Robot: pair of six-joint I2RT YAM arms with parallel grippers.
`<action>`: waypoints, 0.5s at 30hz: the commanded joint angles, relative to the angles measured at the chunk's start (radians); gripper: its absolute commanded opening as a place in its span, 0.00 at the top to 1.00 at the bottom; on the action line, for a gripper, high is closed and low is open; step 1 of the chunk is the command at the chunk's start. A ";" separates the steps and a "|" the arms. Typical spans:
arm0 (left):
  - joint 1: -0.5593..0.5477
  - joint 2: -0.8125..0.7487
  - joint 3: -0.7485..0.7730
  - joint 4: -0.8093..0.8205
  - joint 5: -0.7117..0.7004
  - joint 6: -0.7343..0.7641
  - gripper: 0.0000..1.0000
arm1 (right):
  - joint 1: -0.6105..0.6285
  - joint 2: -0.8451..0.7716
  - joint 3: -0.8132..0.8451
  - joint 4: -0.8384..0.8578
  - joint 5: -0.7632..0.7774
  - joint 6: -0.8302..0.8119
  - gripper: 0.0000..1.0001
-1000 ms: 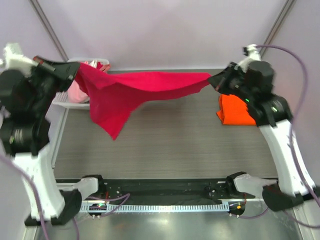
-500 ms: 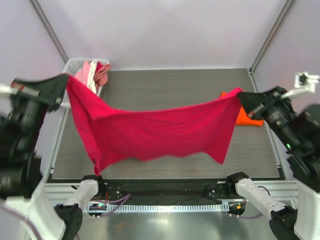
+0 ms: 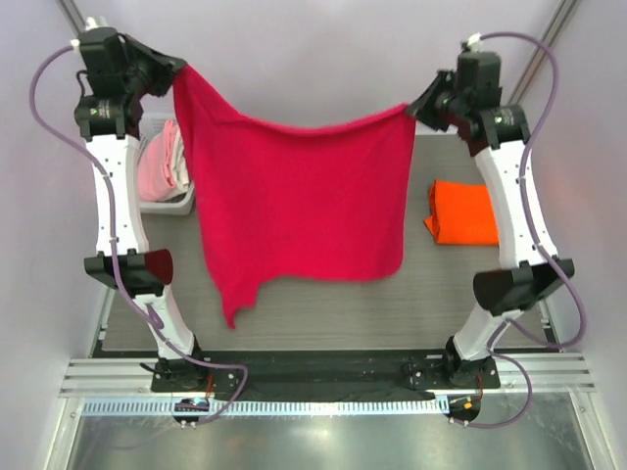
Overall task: Fold and stack the t-shirts
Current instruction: Flatten the tshirt out
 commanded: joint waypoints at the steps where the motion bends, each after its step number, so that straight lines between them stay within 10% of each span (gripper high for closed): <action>1: 0.116 -0.048 0.158 0.243 0.095 -0.127 1.00 | -0.113 0.066 0.272 0.080 -0.182 0.066 0.99; 7: 0.162 -0.126 0.006 0.485 0.163 -0.198 1.00 | -0.198 0.136 0.353 0.128 -0.304 0.091 0.99; 15: 0.109 -0.360 -0.653 0.572 0.246 -0.102 1.00 | -0.262 -0.027 -0.237 0.377 -0.373 0.103 0.99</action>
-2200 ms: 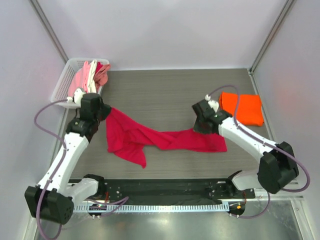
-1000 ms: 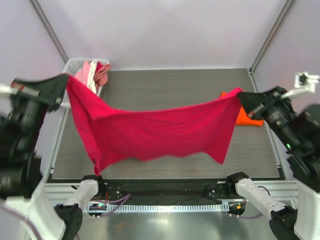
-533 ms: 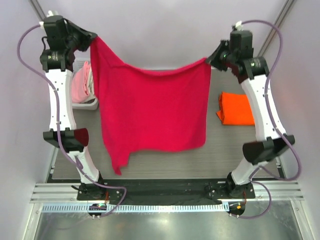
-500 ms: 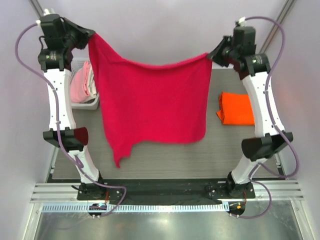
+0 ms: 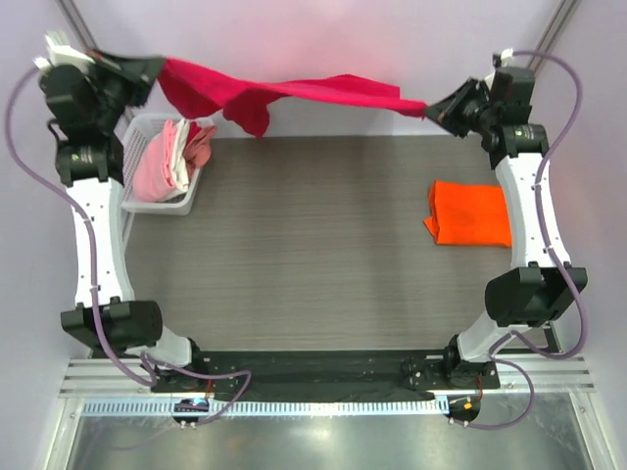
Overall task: Fold and stack the t-shirts
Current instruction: Flatten the tshirt out, then fold the tshirt
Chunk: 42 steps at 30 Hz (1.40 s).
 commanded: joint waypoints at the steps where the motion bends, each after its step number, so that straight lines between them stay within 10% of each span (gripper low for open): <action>1: -0.036 -0.097 -0.320 0.058 0.035 0.078 1.00 | -0.032 -0.049 -0.200 0.124 -0.054 0.008 0.99; 10: -0.175 -0.483 -1.072 0.022 -0.160 0.150 1.00 | -0.057 -0.169 -0.735 0.238 -0.057 -0.045 0.99; 21: -0.226 -0.854 -1.448 -0.233 -0.266 0.158 1.00 | -0.056 -0.403 -1.245 0.261 -0.003 -0.075 0.99; 30: -0.226 -0.919 -1.489 -0.273 -0.283 0.152 1.00 | -0.056 -0.562 -1.351 0.193 0.063 -0.077 0.99; 42: -0.226 -0.679 -1.274 -0.173 -0.294 0.218 1.00 | -0.054 -0.370 -1.214 0.222 0.097 -0.092 0.99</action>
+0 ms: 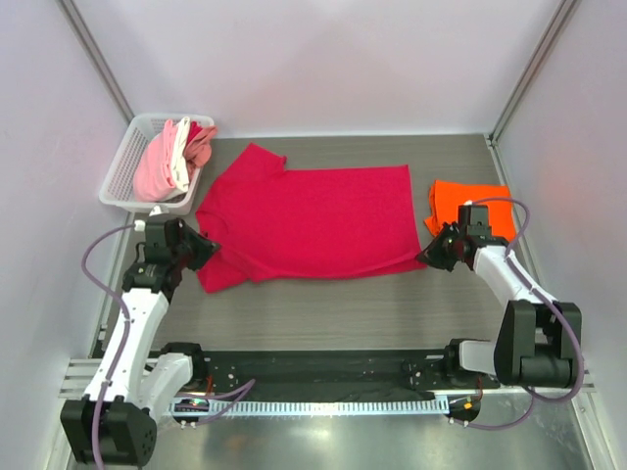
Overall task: Fold and stack the t-shirts
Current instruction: Fold the tshirt
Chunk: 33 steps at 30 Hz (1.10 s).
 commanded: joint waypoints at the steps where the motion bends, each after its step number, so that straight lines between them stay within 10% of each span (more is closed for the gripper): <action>1: -0.003 0.064 0.062 0.105 -0.007 0.039 1.00 | -0.001 0.044 0.085 0.046 0.023 -0.011 0.99; 33: -0.064 0.676 0.467 0.274 -0.124 0.108 1.00 | 0.029 0.365 0.293 0.178 0.052 0.068 0.93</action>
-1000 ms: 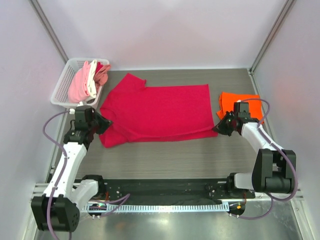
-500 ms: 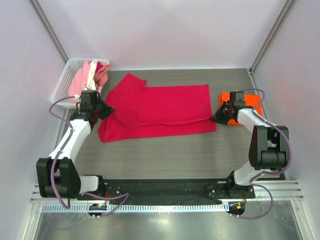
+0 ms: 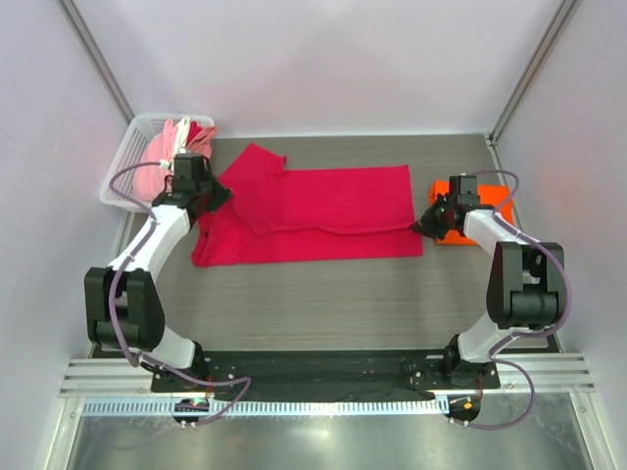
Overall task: Fold and stack the t-shirts
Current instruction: Fold the tshirt
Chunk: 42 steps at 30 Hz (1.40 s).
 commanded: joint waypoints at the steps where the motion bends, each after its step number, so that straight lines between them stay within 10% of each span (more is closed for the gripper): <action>1: -0.005 0.041 0.063 0.019 -0.044 0.032 1.00 | 0.004 0.008 0.019 0.047 0.025 0.012 0.91; 12: -0.009 0.173 0.244 -0.062 -0.032 0.092 0.88 | 0.047 -0.106 -0.029 0.033 0.156 -0.003 0.28; 14: -0.009 0.157 0.250 -0.075 -0.030 0.103 0.75 | 0.080 -0.149 -0.072 0.041 0.171 0.006 0.29; 18: -0.013 0.104 0.223 -0.073 -0.015 0.120 0.10 | 0.097 -0.248 -0.224 0.085 0.214 0.051 0.37; 36: 0.033 -0.453 -0.397 -0.044 -0.105 -0.245 0.02 | 0.097 -0.173 -0.326 0.254 0.291 0.289 0.49; 42: 0.056 -0.551 -0.565 -0.026 -0.142 -0.331 0.11 | 0.097 -0.127 -0.307 0.257 0.312 0.304 0.88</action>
